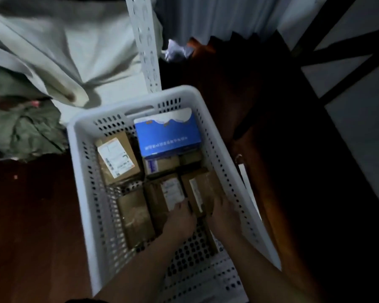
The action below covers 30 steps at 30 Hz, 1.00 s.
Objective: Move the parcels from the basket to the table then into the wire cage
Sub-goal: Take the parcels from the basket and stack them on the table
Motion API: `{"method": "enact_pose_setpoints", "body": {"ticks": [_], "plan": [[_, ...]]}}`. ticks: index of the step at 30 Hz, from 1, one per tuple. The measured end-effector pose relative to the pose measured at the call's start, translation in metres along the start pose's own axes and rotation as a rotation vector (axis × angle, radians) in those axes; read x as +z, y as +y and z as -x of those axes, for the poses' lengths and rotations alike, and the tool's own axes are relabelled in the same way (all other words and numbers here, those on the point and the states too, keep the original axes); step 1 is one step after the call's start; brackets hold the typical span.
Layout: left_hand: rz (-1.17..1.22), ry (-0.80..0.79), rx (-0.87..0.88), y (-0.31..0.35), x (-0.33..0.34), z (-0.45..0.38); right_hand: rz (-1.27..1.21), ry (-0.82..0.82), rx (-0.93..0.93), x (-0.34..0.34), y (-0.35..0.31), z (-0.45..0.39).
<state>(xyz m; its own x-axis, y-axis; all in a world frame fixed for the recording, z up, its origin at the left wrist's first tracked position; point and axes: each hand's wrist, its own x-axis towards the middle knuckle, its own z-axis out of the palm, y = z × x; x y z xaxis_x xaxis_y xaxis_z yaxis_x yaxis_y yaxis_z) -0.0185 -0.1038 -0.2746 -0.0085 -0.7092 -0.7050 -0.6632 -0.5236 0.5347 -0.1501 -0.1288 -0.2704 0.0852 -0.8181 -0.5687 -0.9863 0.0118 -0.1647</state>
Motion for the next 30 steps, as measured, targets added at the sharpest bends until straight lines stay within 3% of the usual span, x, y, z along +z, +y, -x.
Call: {"method": "enact_pose_setpoints", "body": {"ticks": [5, 8, 13, 16, 20, 25, 30], "plan": [[0.582, -0.01, -0.254, -0.008, 0.035, -0.072, 0.087, 0.181, 0.009, 0.048, 0.004, -0.033], [0.934, -0.062, -0.384, 0.004, 0.038, -0.083, 0.087, 0.207, 0.037, 0.065, 0.006, -0.042], [1.224, -0.029, -0.43, 0.023, 0.032, -0.06, -0.148, 0.276, 0.005, 0.074, 0.001, -0.043], [1.242, -0.029, -0.439, 0.031, 0.02, -0.037, -0.33, 0.242, 0.087, 0.062, -0.005, -0.04], [1.202, 0.014, -0.399, 0.034, 0.001, 0.008, -0.37, 0.154, 0.057, 0.038, -0.019, -0.017], [1.103, 0.022, -0.333, 0.052, -0.043, 0.087, -0.627, 0.104, 0.136, -0.024, -0.04, 0.043], [0.565, 0.202, -0.098, 0.081, -0.106, 0.163, -1.182, 0.09, 0.192, -0.11, -0.065, 0.129]]}}
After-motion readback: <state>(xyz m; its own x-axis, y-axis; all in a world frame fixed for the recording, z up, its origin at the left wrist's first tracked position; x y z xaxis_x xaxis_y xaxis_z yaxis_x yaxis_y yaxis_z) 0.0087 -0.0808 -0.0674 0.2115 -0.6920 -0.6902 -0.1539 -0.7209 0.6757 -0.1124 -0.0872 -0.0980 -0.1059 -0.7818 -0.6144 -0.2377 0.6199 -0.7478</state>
